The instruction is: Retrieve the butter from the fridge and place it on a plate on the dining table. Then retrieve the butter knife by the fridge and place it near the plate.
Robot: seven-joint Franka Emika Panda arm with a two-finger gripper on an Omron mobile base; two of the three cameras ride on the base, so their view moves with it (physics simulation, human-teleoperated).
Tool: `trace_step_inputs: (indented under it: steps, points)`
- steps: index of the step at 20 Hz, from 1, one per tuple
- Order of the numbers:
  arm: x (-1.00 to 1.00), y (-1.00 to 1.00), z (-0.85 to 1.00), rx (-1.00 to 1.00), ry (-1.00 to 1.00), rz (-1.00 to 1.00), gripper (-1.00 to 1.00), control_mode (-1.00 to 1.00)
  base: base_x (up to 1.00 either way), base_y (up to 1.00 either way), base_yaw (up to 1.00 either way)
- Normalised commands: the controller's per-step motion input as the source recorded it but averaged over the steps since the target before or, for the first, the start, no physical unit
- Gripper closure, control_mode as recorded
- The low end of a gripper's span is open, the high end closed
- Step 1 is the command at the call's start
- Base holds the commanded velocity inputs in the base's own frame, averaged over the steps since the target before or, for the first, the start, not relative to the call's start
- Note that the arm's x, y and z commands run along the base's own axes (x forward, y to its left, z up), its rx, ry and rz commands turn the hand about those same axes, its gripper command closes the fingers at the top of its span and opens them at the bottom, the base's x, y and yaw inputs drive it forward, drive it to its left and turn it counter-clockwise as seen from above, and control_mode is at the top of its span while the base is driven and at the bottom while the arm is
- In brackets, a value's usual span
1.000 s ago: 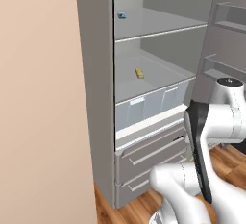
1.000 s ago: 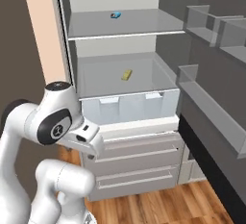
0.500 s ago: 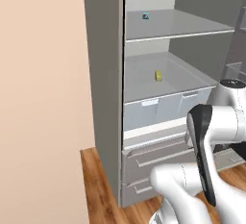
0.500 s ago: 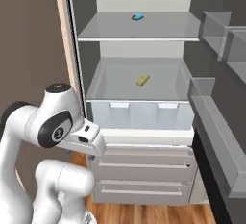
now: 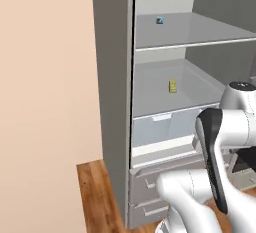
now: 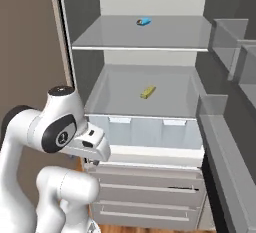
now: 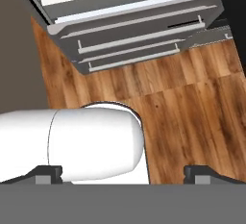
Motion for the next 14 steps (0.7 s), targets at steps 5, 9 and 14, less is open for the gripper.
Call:
trace_step_inputs:
  steps: [5, 9, 14]
  points:
    - [0.00, 0.00, 0.00, 0.00, 0.00, 0.00, -1.00, 1.00, 0.69, -0.44, 0.21]
    - [0.00, 0.00, 0.00, 0.00, 0.00, 0.00, -1.00, 1.00, 0.33, -0.34, 0.17]
    - [0.00, 0.00, 0.00, 0.00, 0.00, 0.00, -1.00, 1.00, 0.19, -0.45, 0.05]
